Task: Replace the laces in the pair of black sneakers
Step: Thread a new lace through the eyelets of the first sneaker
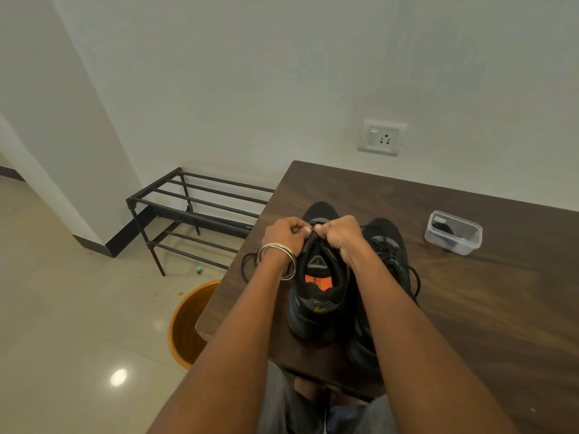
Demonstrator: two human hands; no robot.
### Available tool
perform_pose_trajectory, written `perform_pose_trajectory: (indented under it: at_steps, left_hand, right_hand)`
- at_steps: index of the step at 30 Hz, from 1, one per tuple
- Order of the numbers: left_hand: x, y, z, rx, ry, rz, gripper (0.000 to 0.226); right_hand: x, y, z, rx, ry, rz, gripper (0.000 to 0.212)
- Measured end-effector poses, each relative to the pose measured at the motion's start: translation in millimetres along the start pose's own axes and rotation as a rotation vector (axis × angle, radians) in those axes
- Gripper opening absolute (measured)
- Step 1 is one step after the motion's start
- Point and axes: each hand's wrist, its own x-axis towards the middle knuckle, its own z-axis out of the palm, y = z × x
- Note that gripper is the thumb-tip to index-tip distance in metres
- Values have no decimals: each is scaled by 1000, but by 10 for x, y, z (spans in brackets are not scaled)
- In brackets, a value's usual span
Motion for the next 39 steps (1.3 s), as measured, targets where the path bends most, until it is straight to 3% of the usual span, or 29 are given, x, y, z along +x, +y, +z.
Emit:
perform_pose_trajectory:
  at_steps: [5, 16, 24, 30, 35, 39]
  left_hand:
    - [29, -42, 29, -84, 26, -29, 16]
    - [8, -40, 54, -184, 44, -65, 16]
    - [35, -30, 35, -219, 20, -76, 11]
    - [68, -35, 47, -94, 53, -43, 3]
    - [42, 42, 91, 71, 106, 1, 10]
    - [54, 98, 71, 81, 198, 57, 11]
  right_hand:
    - [-13, 33, 10, 10, -16, 89, 30]
    - [-148, -66, -181, 77, -172, 132, 20]
    - [-73, 12, 127, -191, 108, 17, 26]
    - [-8, 49, 24, -75, -40, 30, 18]
    - [-158, -132, -208, -22, -204, 31, 14]
    - [-266, -230, -370, -339, -237, -120, 20]
